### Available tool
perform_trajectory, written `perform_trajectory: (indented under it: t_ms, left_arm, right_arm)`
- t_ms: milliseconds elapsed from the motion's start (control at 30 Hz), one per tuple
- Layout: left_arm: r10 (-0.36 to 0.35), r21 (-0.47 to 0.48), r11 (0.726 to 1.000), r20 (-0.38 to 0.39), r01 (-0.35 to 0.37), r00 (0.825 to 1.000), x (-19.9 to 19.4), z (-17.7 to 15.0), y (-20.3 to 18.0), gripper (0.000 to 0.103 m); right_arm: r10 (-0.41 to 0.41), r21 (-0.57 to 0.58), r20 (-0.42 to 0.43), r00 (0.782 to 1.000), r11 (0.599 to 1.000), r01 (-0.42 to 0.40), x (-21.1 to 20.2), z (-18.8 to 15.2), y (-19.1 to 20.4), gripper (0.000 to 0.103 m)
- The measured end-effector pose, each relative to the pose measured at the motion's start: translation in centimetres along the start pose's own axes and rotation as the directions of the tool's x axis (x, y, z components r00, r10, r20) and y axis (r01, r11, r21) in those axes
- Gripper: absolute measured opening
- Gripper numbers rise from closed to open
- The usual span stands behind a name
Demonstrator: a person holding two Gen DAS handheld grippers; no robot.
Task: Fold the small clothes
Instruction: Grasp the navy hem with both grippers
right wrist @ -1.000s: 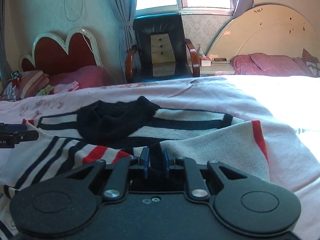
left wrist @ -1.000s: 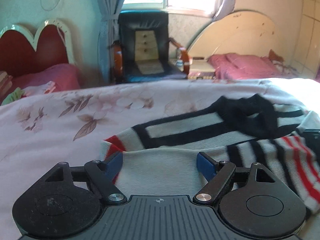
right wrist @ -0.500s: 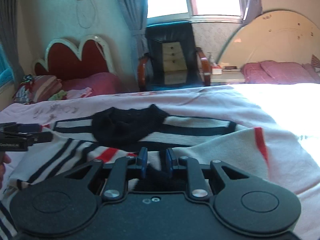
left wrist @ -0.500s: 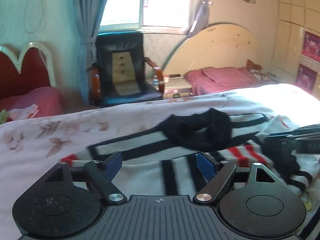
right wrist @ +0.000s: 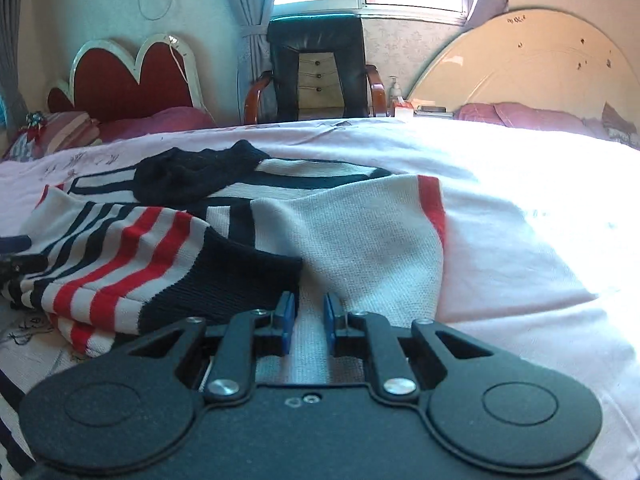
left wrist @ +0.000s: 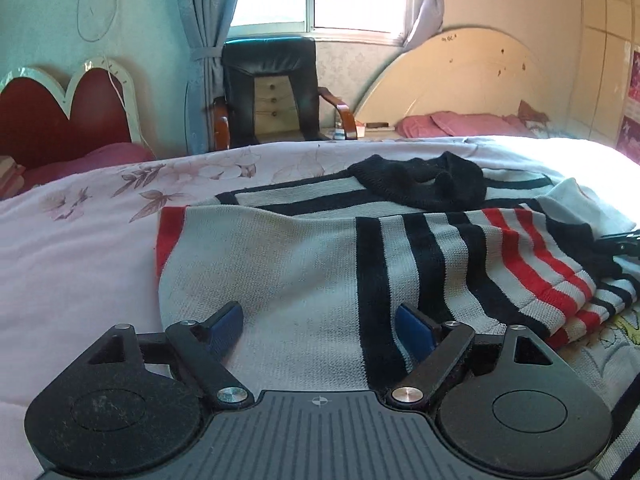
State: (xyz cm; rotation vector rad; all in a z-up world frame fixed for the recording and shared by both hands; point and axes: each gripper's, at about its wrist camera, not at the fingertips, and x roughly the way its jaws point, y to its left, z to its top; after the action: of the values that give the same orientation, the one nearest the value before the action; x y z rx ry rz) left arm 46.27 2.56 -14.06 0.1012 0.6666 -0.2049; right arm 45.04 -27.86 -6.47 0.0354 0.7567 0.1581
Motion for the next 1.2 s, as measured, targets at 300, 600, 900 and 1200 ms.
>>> perform_trajectory:
  t_ms: [300, 600, 900, 1200]
  left_arm:
    - [0.016, -0.015, 1.0, -0.034, -0.016, 0.999, -1.1, -0.3, -4.9, 0.098]
    - [0.109, -0.119, 0.986, -0.041, -0.113, 0.993, -11.7, -5.0, -1.6, 0.098]
    - [-0.012, -0.242, 0.969, -0.214, -0.042, 0.977, -21.6, -15.7, -0.5, 0.079]
    - [-0.357, -0.533, 0.81, -0.117, 0.245, 0.927, -25.3, -21.1, 2.0, 0.076]
  right_arm:
    - [0.061, -0.088, -0.004, 0.998, 0.994, -0.061, -1.0, -0.2, 3.1, 0.021]
    - [0.142, 0.122, 0.043, 0.989, 0.982, -0.147, -9.0, -2.3, -5.4, 0.029]
    - [0.279, 0.267, -0.09, 0.956, 0.932, -0.246, -18.2, -13.1, -8.1, 0.031]
    - [0.398, 0.55, -0.103, 0.912, 0.787, -0.281, -23.1, -21.6, -4.9, 0.031]
